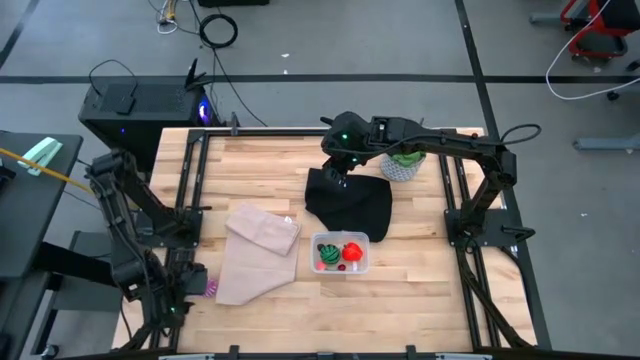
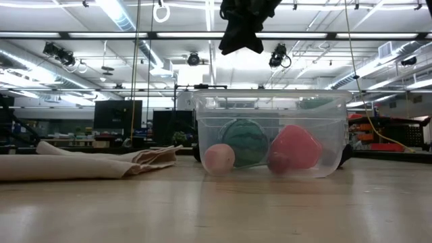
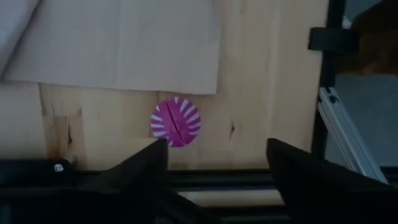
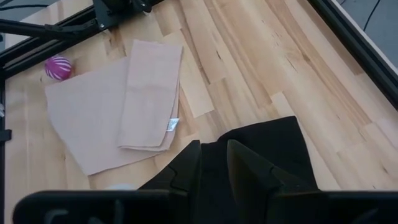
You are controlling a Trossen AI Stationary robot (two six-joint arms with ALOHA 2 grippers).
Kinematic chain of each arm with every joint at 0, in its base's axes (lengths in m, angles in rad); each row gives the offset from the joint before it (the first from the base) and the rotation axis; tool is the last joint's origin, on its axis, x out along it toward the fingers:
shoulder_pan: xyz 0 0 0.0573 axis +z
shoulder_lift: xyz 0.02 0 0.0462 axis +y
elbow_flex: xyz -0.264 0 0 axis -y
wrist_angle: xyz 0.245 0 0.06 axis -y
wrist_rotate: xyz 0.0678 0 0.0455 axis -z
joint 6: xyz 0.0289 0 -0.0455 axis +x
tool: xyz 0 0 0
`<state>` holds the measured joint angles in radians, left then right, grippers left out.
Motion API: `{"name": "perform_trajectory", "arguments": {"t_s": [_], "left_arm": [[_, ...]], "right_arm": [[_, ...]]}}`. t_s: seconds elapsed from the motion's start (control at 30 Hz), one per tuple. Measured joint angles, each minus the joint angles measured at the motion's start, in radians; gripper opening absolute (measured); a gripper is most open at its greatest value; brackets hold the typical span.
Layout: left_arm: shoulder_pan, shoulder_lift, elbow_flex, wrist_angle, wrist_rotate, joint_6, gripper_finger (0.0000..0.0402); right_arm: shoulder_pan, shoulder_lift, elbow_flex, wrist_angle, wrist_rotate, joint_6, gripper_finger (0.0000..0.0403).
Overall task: Pick and placing Produce into tupperware
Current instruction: Put the onion into the transparent bin
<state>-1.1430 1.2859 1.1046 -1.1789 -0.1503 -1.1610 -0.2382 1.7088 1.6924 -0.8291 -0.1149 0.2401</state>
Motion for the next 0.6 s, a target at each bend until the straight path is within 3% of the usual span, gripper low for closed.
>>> {"name": "perform_trajectory", "arguments": {"t_s": [0.13,0.3,0.6], "left_arm": [[0.008,0.039,-0.050,0.034,0.023,-0.001,0.0329],[0.003,0.059,-0.193,0.164,0.169,0.001,0.0378],[0.000,0.056,-0.245,0.199,0.148,0.026,0.0396]], "right_arm": [[0.000,0.000,0.000,0.001,0.004,0.000,0.0087],[-0.001,0.000,0.000,0.002,0.010,0.000,0.0087],[-0.001,0.000,0.000,0.001,0.010,0.003,0.0087]]}}
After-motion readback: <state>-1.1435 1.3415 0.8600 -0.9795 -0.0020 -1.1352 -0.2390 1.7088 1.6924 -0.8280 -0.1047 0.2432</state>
